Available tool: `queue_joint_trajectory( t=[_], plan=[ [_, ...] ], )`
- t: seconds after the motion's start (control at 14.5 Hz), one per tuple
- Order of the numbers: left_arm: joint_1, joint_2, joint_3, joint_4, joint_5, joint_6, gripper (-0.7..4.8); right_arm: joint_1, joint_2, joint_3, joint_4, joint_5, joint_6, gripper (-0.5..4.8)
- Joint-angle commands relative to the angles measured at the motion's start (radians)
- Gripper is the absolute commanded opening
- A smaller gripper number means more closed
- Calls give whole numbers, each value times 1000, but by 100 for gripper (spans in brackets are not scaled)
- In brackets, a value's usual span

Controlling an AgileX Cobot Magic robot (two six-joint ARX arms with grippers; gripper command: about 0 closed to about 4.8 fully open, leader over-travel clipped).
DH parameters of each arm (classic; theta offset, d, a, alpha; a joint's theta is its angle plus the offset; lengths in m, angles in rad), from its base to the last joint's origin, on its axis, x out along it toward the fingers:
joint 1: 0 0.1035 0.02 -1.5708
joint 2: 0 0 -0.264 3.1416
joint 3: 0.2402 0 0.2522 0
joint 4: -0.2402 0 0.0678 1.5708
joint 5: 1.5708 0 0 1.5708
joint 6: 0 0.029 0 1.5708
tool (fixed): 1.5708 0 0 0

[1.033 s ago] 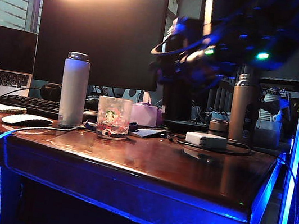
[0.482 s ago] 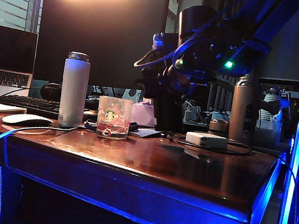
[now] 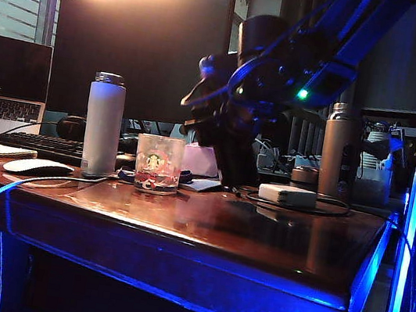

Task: Pick up the black thermos, pour a little water from inside into the glass cup, then place the black thermos back on the table.

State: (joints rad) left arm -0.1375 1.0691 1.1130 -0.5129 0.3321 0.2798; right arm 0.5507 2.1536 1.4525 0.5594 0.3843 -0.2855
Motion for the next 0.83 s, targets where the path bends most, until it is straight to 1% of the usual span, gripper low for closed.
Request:
queue_joint_trajectory(
  t=[0.07,0.34,0.55,0.83],
  plan=[
    [-1,-3,5,14,4,0,-5,2,-8,16,57,6,-78,241],
    [-1,-3,5,14,4,0,-5,2,-8,16,58,1,-200,241],
    [-1,-3,5,14,4,0,-5,5,-8,16,58,-2,-261,241],
    [-1,-3,5,14,5,0,-5,6,-5,17,58,3,-299,241]
  ],
)
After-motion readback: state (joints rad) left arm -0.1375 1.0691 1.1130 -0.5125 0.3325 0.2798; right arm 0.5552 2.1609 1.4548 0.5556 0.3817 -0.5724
